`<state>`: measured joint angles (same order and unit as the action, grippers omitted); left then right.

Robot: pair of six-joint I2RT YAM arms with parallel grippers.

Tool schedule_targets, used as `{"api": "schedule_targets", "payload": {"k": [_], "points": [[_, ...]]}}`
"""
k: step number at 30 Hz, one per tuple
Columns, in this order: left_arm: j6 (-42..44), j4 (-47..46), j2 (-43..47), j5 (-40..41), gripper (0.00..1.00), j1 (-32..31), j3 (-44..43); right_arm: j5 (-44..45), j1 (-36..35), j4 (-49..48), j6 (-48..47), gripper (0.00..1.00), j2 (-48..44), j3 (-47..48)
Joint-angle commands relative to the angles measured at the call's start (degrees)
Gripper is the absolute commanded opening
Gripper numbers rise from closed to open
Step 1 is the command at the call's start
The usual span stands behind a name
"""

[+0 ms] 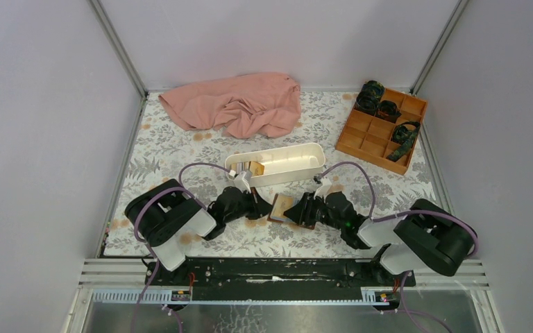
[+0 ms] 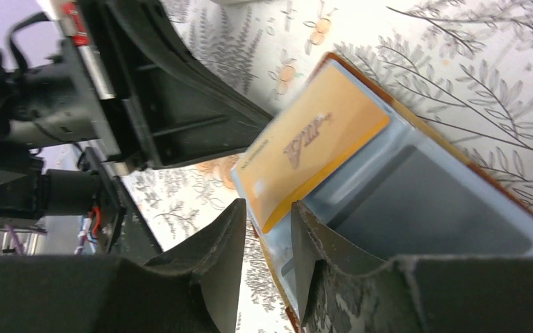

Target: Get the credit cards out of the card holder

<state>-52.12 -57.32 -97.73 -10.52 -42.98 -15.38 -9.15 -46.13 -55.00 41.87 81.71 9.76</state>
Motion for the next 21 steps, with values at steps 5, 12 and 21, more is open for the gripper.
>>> {"api": "schedule_targets", "payload": {"k": [5, 12, 21], "points": [[2.4, 11.1, -3.4, -2.5, 0.0, -0.9, 0.0, -3.3, -0.9, -5.5, -0.1, 0.37, -2.8, 2.2], [2.5, 11.7, -2.9, -2.8, 0.0, -0.9, 0.0, -4.3, 0.3, -13.6, 3.1, 0.37, 2.7, 0.9], [2.8, 12.3, -1.2, -3.5, 0.0, -1.0, 0.5, -3.3, 4.2, -24.1, 10.1, 0.38, 8.1, -2.7]]}}
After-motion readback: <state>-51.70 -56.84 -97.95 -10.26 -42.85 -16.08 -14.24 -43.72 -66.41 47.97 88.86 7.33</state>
